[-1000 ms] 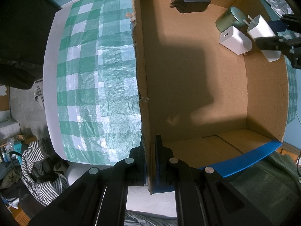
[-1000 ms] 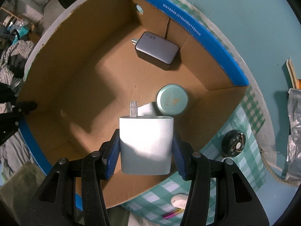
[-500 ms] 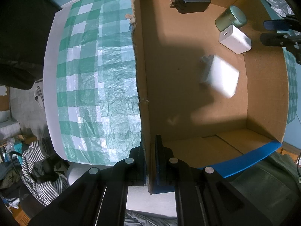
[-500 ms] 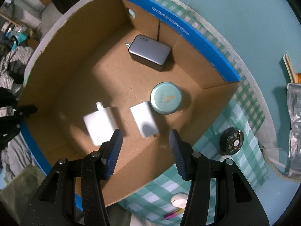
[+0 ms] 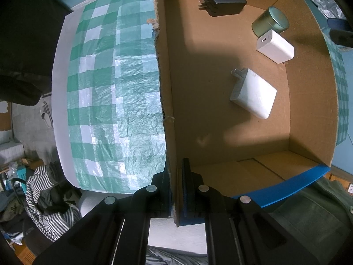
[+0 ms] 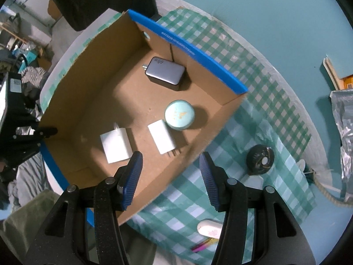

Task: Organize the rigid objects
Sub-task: 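Move the right tool back over the white octagonal router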

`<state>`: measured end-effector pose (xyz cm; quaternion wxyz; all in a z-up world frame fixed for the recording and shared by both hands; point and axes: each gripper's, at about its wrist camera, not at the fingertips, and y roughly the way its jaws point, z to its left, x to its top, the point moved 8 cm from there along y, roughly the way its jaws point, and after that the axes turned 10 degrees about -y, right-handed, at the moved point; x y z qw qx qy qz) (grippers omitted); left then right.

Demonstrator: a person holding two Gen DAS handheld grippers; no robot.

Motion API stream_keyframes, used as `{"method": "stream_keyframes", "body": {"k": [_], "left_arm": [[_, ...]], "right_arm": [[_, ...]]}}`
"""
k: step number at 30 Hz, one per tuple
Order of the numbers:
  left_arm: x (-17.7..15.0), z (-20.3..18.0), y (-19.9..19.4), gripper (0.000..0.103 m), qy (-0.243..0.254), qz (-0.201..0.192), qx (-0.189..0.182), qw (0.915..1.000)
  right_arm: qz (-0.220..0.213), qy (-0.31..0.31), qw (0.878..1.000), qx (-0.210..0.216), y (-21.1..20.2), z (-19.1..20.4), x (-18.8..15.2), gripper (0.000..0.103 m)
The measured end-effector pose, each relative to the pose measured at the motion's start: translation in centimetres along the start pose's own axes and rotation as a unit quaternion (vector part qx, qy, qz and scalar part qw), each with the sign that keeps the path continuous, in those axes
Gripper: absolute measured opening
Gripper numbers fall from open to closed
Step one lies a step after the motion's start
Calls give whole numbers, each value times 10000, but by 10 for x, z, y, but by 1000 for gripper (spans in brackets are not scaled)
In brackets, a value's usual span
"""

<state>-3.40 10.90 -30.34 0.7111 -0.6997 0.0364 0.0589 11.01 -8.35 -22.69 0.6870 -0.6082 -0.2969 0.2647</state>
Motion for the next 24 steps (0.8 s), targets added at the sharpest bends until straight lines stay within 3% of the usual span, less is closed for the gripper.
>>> {"method": "stream_keyframes", "body": {"k": [14,16,24], "left_arm": [[0,-2,-4,7,77,-27,33,10000],[0,-2,-4,7,73,-29,28,10000],[0,-1,-4,7,66,-23,32,10000]], "right_arm": [[-100,487,9987,-65,-23,-52,-42,61],[-49,592,9982,-106,-20,-63,-51,67],[235,1044,9941,-183,14,-109,-90,68]]}}
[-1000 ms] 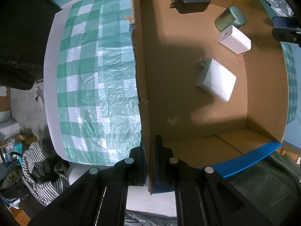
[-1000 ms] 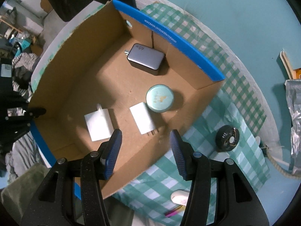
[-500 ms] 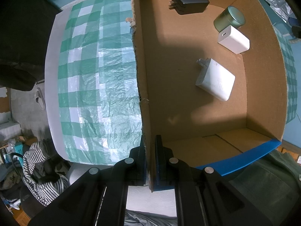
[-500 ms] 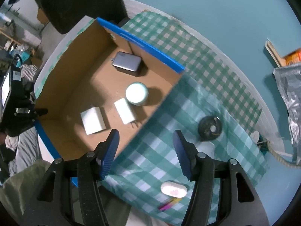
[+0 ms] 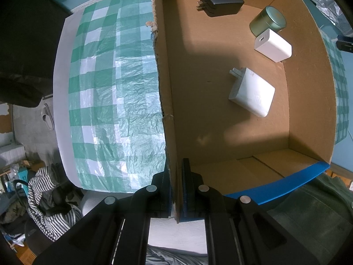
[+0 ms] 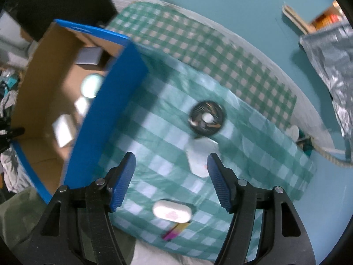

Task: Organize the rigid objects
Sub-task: 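Move the right tool back over the white octagonal router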

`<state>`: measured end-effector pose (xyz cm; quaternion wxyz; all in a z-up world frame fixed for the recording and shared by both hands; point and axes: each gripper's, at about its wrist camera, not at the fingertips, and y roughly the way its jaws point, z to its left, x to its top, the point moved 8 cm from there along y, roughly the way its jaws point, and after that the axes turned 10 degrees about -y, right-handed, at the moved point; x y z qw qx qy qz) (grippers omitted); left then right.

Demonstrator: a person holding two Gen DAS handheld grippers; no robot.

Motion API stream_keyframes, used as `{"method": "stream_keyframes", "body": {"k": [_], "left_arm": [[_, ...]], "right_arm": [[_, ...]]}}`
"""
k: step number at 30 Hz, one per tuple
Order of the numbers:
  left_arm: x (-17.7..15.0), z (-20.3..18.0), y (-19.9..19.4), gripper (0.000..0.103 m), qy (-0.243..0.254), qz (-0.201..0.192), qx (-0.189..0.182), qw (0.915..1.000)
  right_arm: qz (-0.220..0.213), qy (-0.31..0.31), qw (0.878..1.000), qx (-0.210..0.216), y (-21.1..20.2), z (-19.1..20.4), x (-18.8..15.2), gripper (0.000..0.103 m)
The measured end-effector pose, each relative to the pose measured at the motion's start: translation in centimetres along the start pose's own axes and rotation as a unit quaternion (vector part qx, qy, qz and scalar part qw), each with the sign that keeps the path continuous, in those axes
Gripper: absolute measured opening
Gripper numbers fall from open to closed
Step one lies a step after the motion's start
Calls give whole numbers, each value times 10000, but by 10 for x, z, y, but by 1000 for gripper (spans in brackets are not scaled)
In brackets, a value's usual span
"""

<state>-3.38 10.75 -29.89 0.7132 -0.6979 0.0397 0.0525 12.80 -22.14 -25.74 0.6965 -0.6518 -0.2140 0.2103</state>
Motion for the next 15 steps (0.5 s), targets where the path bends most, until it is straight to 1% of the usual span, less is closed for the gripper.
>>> {"method": "stream_keyframes", "body": {"k": [2,8,15], "left_arm": [[0,1,0,7,-5,0,1,10000],[-2,1,0,7,-20,13,15,10000],[-4,1,0,7,-66,24,16,10000]], "right_arm": [[64,106,9999,-6,11,-13,-7,68],[280,171,9994,85,42,-36,-22,69],[417,33,9991,119,70,-43,-38,69]]}}
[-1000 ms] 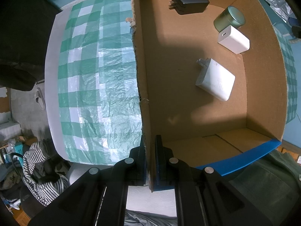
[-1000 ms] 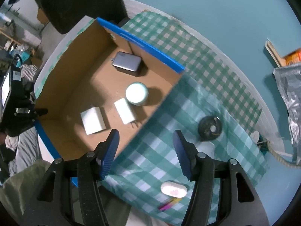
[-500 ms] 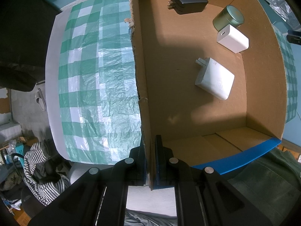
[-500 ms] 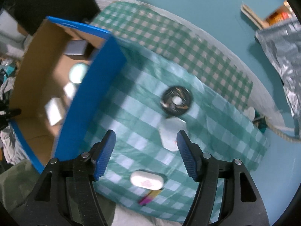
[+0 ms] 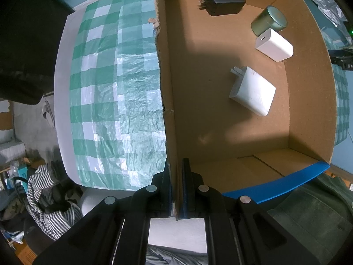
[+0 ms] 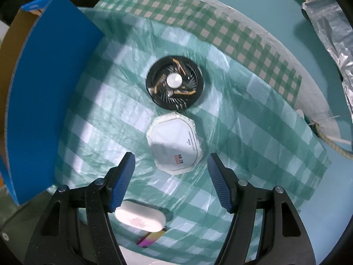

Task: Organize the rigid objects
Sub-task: 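Move the right tool back over the white octagonal router, then grasp the white octagonal router with the right tool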

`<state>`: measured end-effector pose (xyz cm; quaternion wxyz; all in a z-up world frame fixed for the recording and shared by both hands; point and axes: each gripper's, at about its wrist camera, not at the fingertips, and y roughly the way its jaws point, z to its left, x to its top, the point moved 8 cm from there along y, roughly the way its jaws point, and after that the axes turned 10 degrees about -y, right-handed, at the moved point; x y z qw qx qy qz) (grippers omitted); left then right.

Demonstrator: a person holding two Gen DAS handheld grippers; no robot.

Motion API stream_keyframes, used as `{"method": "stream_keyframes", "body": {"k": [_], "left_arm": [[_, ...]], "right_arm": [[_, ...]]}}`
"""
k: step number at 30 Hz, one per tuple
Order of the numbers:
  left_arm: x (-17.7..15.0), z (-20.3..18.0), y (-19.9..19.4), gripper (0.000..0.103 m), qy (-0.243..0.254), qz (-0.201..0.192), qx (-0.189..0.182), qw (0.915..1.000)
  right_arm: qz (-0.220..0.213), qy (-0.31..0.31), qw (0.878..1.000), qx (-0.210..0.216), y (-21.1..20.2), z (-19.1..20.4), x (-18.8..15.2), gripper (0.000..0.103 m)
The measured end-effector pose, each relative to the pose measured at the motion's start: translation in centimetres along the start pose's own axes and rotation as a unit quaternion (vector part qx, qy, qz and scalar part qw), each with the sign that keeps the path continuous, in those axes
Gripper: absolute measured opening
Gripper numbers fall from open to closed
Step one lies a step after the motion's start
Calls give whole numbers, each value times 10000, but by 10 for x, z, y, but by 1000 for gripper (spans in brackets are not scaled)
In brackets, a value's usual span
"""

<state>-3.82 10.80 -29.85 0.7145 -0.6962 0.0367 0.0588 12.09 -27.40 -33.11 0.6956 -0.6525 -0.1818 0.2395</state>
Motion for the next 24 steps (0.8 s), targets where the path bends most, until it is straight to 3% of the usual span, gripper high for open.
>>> {"method": "stream_keyframes", "body": {"k": [16,19,24], "left_arm": [[-1,2,2,7,-64,31,16,10000],[-1,2,2,7,-55,33,15,10000],[-1,1,2,7,-36,42,14,10000]], "right_arm": [[31,-273,9991,-328,33,-1,12,68],[5,-195,9992,-352,36,-3,12,61],[-26,31,9996,-271,38,-6,13,60]]}}
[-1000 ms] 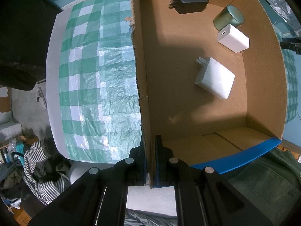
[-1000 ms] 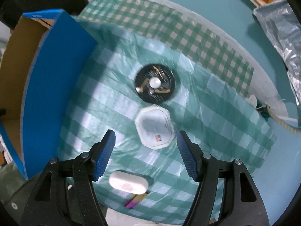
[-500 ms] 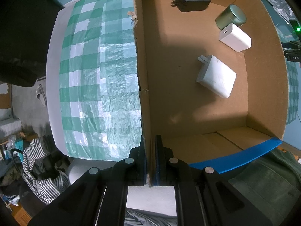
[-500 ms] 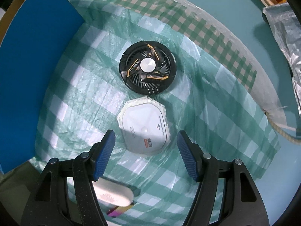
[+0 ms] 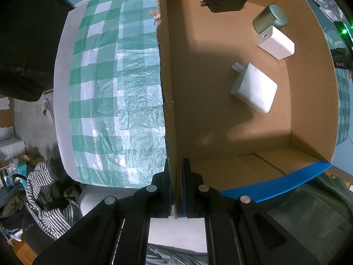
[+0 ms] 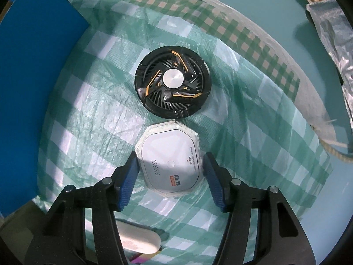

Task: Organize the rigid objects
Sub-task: 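Grasp the white octagonal router with the right tool, then carry the white router into the box and open the right tool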

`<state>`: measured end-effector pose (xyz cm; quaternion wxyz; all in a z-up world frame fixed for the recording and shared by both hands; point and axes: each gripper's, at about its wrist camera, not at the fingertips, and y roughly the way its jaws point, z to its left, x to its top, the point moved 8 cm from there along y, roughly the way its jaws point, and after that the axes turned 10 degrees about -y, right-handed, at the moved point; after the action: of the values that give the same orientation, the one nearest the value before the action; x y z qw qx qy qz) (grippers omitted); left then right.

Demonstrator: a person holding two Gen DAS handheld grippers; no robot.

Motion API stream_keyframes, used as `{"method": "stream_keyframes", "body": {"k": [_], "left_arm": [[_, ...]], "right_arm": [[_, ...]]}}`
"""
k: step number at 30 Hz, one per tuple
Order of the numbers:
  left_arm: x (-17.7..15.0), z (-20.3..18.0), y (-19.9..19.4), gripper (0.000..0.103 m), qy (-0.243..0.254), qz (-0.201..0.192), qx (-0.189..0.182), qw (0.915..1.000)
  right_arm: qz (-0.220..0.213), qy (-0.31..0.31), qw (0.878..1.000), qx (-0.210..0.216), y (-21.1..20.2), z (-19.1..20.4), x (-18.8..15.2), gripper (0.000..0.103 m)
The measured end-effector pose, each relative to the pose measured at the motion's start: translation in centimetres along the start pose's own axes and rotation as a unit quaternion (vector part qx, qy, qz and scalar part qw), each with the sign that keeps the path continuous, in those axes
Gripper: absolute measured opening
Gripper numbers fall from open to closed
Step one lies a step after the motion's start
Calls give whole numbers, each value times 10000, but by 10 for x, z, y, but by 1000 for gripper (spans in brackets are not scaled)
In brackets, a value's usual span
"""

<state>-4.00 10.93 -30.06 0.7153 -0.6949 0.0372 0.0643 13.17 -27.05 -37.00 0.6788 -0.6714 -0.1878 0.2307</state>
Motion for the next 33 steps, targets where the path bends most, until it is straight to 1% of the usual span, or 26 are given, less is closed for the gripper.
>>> {"method": "stream_keyframes", "body": {"k": [6,10,14,20,28,33], "left_arm": [[-1,-1,0,7,2,4,-5,10000],[-1,-1,0,7,-5,-10,-17,10000],[-1,-1,0,7,-9,-17,-23,10000],[-2,-1,0,7,13,-22,-27,10000],[-1,-3,1,7,53,-10,-15,10000],[-1,-3,0,7,51,-8,-20,10000]], "right_arm": [[96,178,9998,84,1,8,-2,59],[114,441,9983,357,-1,13,-3,58],[95,548,9977,387,-5,14,-4,58],[131,476,9983,304,-18,19,-9,58],[28,313,9991,280,-54,39,-9,58],[-91,180,9995,246,-79,50,-4,58]]}}
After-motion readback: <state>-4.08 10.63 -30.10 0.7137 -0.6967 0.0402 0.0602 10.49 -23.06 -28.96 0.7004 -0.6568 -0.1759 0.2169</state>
